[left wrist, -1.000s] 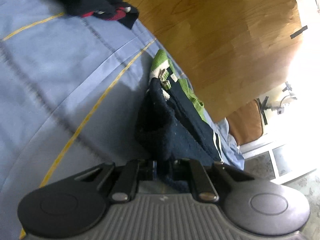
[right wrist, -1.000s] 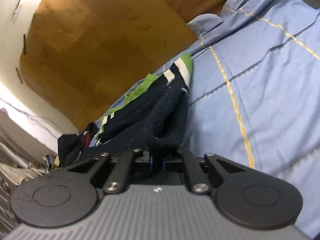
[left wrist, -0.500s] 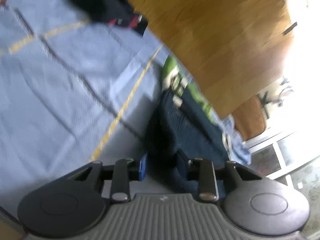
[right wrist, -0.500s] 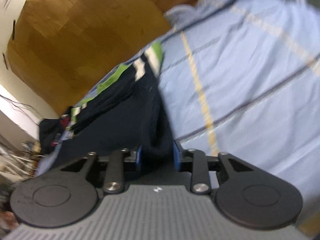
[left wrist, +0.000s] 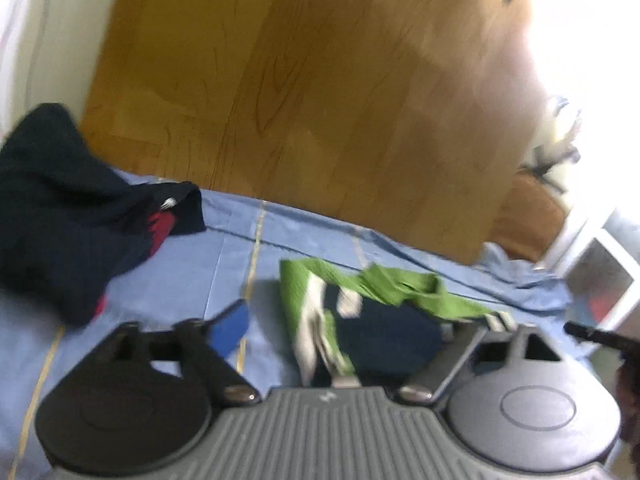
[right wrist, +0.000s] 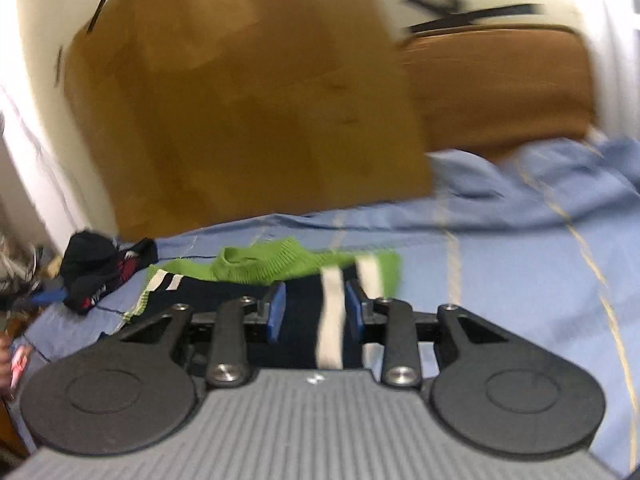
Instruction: Fold small clothes
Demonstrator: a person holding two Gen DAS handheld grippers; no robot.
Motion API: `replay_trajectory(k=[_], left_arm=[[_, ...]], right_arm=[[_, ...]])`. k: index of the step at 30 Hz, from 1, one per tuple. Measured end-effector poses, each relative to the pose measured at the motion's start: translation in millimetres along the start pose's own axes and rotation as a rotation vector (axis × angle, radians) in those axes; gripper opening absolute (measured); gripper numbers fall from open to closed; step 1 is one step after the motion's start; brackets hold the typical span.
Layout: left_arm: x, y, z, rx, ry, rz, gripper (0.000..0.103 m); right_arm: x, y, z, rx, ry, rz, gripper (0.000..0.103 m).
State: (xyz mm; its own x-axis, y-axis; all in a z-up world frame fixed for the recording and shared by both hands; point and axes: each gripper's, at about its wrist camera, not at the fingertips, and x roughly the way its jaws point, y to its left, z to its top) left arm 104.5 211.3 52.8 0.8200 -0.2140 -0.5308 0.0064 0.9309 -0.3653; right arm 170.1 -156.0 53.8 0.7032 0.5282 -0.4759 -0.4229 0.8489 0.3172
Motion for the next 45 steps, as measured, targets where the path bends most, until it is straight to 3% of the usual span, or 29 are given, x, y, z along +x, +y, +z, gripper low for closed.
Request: replay_trajectory(k=[3, 7, 10, 12, 13, 14, 15, 20, 25, 30, 33, 36, 38, 39, 40, 42, 45], left_arm=[[51.6, 7.9, 16.9, 0.005, 0.046, 0.023, 0.090], [110.4, 21.4, 29.7, -0.044, 0.114, -0.005, 0.092], [140.2, 26.2, 29.2, -0.082, 0.157, -0.038, 0.086], [157.0, 23.6, 26.0, -0.079, 0.210, -0.080, 0.049], [158.7, 19.0, 23.8, -0.050, 0.212, -0.082, 0.042], [158.6, 15.0, 22.9, -0.020, 0.223, -0.084, 0.021], [158.2, 12.1, 21.9, -0.002, 0.241, -0.098, 0.015], [107.4, -1.7, 24.6, 0.042, 0.132, -0.125, 0.014], [14.3, -21.9, 2.3, 0.113, 0.006, -0.204, 0.015], [-62.2, -29.0, -58.2, 0.119, -0.029, -0.292, 0.015], [-87.4, -27.8, -104.8, 0.116, -0.018, -0.292, 0.021], [-88.9, -16.7, -140.5, 0.051, 0.047, -0.235, 0.028], [-87.8, -3.7, -154.3, -0.034, 0.095, -0.236, 0.034], [-87.9, 3.4, -154.5, -0.079, 0.099, -0.257, 0.043], [-94.0, 11.2, -151.9, -0.134, 0.092, -0.287, 0.051], [-105.5, 23.8, -145.3, -0.201, 0.027, -0.302, 0.079], [-110.7, 28.2, -131.3, -0.224, -0.043, -0.267, 0.088]], right_arm=[[67.7, -7.1, 26.9, -0.009, 0.112, 0.060, 0.038], [146.5, -1.1, 46.2, -0.046, 0.237, 0.119, 0.039], [191.5, 0.8, 57.2, -0.044, 0.312, 0.160, 0.052], [204.9, -0.3, 57.1, -0.029, 0.356, 0.185, 0.051], [210.0, 0.5, 55.2, -0.034, 0.393, 0.205, 0.042], [212.8, 3.7, 51.7, -0.054, 0.417, 0.195, 0.029], [211.4, 8.9, 49.4, -0.083, 0.412, 0.164, 0.014], [136.8, 30.4, 55.1, -0.103, 0.269, 0.193, 0.011], [21.7, 67.7, 40.2, -0.204, 0.159, 0.238, 0.011], [-75.4, 91.1, -33.7, -0.248, 0.149, 0.257, 0.011], [-101.4, 95.2, -95.5, -0.231, 0.175, 0.233, 0.008], [-95.7, 92.9, -149.7, -0.179, 0.231, 0.192, 0.008], [-105.4, 90.7, -162.0, -0.141, 0.150, 0.197, 0.008], [-109.6, 89.7, -160.5, -0.133, 0.153, 0.205, 0.010], [-114.3, 87.9, -156.2, -0.124, 0.163, 0.230, 0.019], [-129.0, 80.5, -145.0, -0.110, 0.145, 0.284, 0.035], [-144.8, 80.5, -129.8, -0.129, 0.085, 0.305, 0.037]])
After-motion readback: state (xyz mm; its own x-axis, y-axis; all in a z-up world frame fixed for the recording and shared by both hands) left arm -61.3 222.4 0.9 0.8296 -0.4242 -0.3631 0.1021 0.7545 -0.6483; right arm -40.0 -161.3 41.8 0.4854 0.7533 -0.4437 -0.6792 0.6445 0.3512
